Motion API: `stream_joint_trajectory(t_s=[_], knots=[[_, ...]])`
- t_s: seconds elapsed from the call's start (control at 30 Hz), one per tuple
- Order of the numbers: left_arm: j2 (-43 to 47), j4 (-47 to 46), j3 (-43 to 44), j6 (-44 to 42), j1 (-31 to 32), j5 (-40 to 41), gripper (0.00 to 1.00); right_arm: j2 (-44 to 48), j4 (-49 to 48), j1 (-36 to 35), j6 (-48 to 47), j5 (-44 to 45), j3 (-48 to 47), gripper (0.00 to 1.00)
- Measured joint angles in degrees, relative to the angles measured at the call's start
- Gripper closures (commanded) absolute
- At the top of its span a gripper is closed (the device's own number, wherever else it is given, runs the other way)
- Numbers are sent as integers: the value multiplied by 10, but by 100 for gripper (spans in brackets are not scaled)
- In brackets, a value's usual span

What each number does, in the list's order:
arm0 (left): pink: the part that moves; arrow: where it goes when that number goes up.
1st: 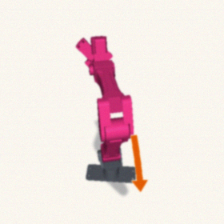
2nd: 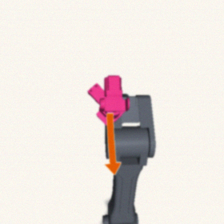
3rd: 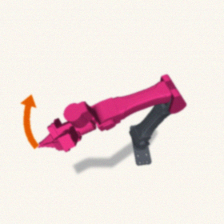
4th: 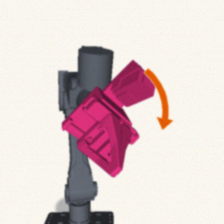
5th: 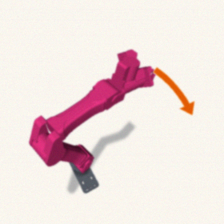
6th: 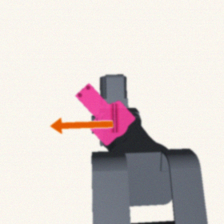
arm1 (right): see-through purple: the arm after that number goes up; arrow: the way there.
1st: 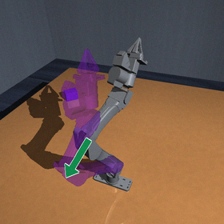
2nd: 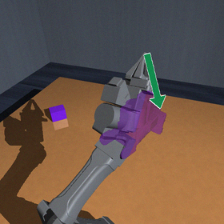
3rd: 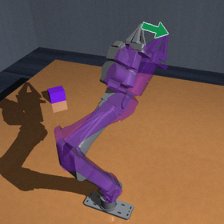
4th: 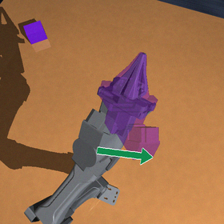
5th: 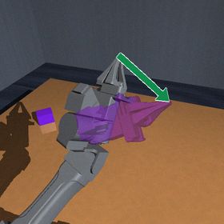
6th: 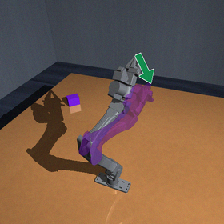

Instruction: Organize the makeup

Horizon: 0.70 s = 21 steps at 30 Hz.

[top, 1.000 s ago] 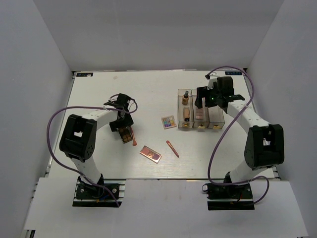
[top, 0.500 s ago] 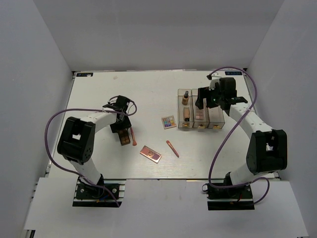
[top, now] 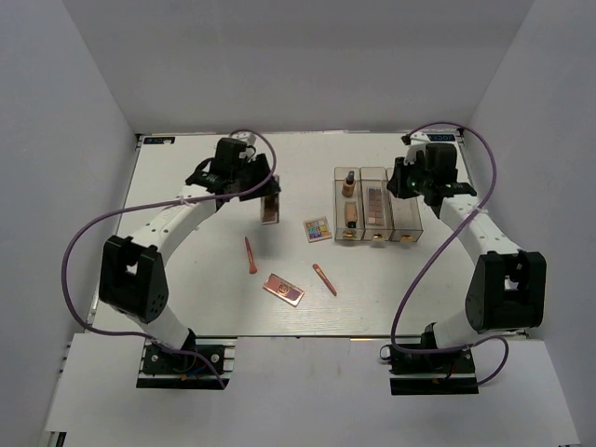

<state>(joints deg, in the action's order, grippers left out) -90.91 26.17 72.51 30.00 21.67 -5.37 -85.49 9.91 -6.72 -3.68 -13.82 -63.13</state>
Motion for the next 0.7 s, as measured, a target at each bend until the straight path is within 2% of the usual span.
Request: stream_joint_trajectory(t_s=[0.07, 0.27, 0.53, 0.7], knots=[[-28, -22, 37, 1, 17, -45, 92, 3, -3, 7, 5, 0, 1, 90], [-160, -70, 170, 19, 85, -136, 92, 15, -9, 22, 14, 6, 11, 88], [-302, -137, 305, 69, 158, -193, 91, 45, -12, 42, 18, 16, 35, 88], [-365, -176, 370, 98, 189, -199, 91, 54, -14, 53, 21, 17, 49, 87]])
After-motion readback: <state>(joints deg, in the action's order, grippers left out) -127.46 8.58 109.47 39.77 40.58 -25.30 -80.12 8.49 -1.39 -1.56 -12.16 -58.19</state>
